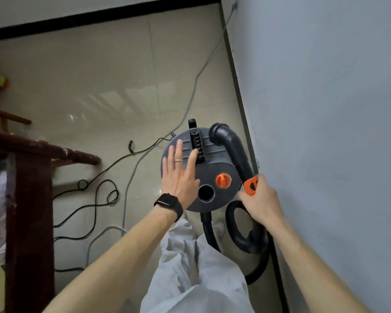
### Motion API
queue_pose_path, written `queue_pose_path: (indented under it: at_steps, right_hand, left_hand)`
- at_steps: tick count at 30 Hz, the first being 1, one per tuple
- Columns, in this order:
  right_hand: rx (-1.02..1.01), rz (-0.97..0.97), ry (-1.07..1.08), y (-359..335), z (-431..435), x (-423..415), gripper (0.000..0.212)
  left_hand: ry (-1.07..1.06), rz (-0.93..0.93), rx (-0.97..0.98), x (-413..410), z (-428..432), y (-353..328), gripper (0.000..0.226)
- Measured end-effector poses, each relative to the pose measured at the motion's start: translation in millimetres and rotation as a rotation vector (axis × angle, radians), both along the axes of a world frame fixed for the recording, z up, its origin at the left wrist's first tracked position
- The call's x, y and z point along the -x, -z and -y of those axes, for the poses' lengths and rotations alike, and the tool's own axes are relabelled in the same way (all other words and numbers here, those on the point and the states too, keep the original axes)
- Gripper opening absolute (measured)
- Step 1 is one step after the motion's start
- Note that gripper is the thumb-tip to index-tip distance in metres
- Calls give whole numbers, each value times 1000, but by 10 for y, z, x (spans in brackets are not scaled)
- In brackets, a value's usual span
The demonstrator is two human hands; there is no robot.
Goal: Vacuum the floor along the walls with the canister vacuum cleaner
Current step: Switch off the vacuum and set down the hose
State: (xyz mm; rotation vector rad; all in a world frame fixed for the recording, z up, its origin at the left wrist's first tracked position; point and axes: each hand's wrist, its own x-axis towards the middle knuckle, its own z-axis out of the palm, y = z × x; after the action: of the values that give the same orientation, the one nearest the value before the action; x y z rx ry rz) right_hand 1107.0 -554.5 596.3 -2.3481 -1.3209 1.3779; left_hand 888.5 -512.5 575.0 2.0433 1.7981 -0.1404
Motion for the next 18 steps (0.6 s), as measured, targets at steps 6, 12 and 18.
queue_pose_path:
  at_steps: [6, 12, 18]
  right_hand:
    - [-110, 37, -350, -989, -281, 152, 35]
    - [-316, -55, -125, -1536, -95, -60, 36]
    - [-387, -222, 70, -1514, 75, -233, 48]
  left_hand:
    - [815, 85, -466, -454, -349, -1034, 65]
    - [459, 130, -538, -170, -883, -2005, 53]
    - [-21, 275, -409, 399, -832, -2224, 42]
